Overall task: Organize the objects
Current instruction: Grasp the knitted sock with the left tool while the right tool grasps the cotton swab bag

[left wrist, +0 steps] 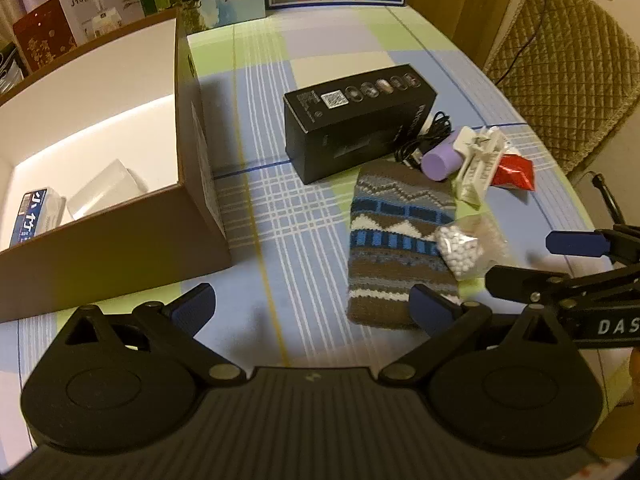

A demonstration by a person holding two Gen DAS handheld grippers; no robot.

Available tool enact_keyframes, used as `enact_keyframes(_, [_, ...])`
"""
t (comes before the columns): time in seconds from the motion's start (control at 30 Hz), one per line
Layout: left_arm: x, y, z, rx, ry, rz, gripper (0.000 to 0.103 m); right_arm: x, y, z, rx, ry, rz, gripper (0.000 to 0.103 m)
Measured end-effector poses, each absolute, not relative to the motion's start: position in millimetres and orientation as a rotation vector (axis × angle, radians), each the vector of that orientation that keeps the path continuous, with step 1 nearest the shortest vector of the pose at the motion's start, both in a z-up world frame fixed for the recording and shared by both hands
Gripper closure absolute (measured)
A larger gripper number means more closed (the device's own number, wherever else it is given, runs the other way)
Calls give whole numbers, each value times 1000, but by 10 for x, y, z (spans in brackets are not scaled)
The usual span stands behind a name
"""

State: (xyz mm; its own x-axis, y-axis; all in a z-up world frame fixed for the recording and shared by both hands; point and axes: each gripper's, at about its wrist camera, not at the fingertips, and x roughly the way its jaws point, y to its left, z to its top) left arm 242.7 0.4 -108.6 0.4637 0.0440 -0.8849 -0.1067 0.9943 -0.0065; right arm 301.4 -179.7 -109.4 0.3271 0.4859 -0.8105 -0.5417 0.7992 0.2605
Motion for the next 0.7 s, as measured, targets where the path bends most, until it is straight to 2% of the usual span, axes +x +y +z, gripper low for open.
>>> enact_keyframes(0.3, [2529,89,-1270,-73,1122,137,2,3191,-1663,-1352,-77,1049,647,22])
enact_keyframes(0.5, [2583,55,-1317,-74,1129,116,2,3216,-1691,-1436,-91,1027,657,36])
enact_keyframes(0.7, [2657,-49,-1325,-63,1123,65,2,3156,-1800,-1411,-127,1014,645,38])
